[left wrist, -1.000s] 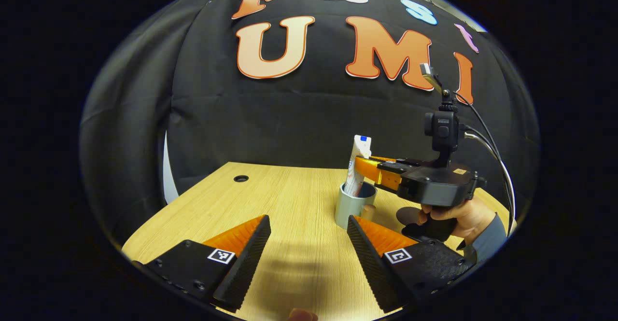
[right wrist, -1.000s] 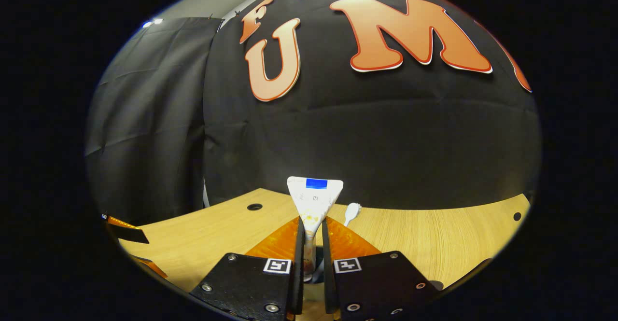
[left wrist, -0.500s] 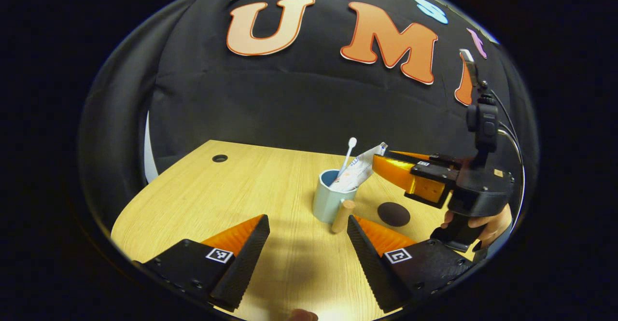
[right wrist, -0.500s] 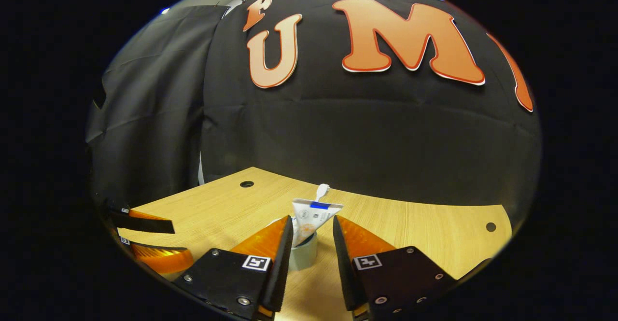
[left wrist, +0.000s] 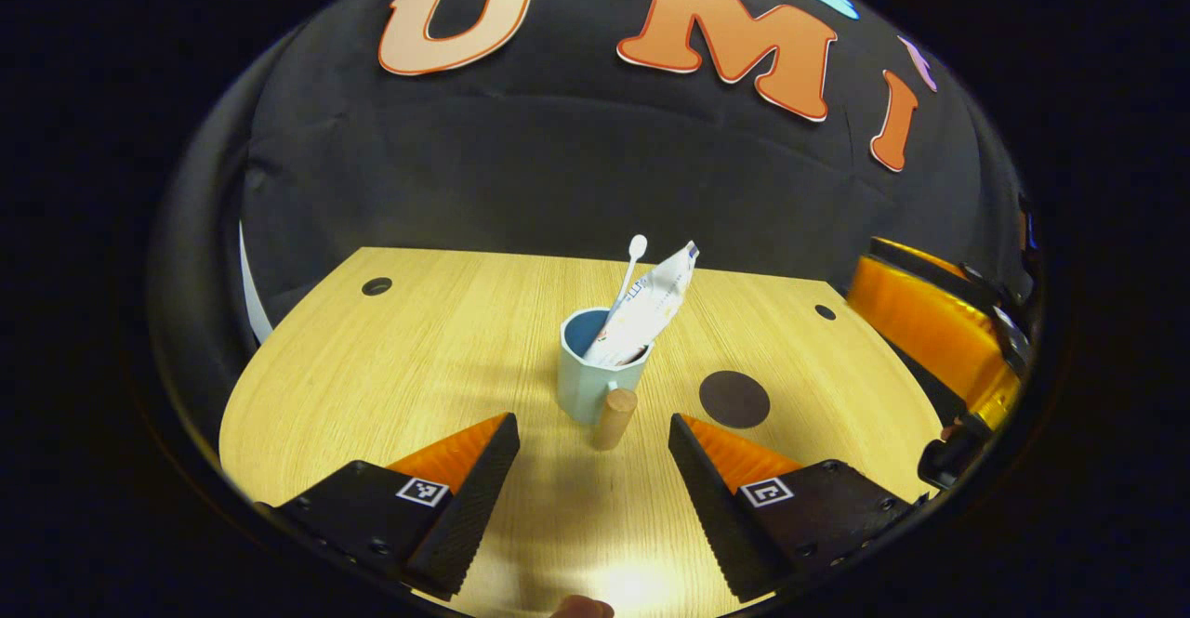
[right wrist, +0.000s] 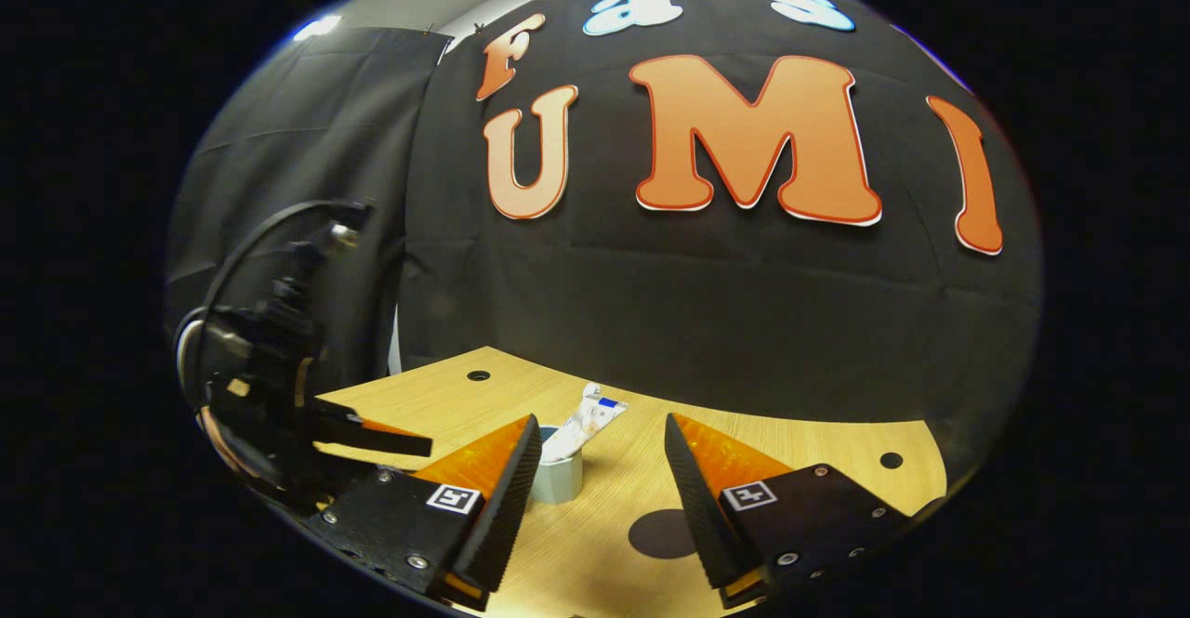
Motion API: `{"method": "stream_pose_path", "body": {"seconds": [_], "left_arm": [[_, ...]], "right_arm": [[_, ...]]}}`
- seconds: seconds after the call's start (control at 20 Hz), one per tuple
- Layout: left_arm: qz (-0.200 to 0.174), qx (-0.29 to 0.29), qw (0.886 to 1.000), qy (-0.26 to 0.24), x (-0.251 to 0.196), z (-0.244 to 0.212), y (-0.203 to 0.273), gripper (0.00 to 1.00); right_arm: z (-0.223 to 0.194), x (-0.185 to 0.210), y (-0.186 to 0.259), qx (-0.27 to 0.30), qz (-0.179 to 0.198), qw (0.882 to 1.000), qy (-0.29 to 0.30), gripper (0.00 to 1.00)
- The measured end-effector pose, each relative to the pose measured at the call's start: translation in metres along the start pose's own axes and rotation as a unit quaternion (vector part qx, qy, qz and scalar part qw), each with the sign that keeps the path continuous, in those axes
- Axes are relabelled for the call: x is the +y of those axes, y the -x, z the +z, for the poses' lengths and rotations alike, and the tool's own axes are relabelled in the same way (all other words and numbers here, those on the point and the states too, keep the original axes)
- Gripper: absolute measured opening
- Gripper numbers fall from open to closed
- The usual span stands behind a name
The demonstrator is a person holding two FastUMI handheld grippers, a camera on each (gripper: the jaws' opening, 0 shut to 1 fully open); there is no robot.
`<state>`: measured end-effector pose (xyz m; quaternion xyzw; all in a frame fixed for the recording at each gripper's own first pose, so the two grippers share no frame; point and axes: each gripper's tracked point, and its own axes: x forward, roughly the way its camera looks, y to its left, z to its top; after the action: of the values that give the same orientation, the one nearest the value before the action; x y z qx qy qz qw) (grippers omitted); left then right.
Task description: Put the toothbrush and toothpaste on the desktop into the cup, then pick up the cup and place it on the coaster on the desktop.
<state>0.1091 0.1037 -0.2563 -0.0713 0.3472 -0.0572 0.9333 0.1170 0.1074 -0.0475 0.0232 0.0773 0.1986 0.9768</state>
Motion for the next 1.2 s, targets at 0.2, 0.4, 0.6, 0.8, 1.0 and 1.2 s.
{"method": "stream_pose_path", "body": {"seconds": [0.2,0.4,0.6,0.8,1.0,1.2], "left_arm": [[-0.005,0.048,0.999,-0.002,-0.011,-0.005,-0.012,0.98],[-0.004,0.098,0.995,0.015,-0.016,-0.018,-0.022,0.98],[0.016,0.135,0.991,0.006,-0.019,-0.018,-0.036,0.98],[0.025,0.177,0.984,0.005,-0.029,-0.015,-0.052,0.97],[0.051,0.22,0.974,0.008,-0.032,-0.029,-0.077,0.97],[0.073,0.24,0.968,0.021,-0.029,-0.042,-0.093,0.97]], "right_arm": [[0.018,-0.012,0.047,-0.026,-0.013,1.0,-0.001,0.9],[0.023,-0.024,0.09,-0.047,-0.026,0.999,0.009,0.96],[0.028,-0.028,0.122,-0.065,-0.027,0.997,0.011,0.97],[0.009,-0.045,0.15,-0.065,-0.041,0.997,0.006,0.97],[-0.019,-0.057,0.174,-0.059,-0.052,0.997,-0.011,0.97],[-0.025,-0.072,0.189,-0.062,-0.066,0.996,-0.016,0.97]]}}
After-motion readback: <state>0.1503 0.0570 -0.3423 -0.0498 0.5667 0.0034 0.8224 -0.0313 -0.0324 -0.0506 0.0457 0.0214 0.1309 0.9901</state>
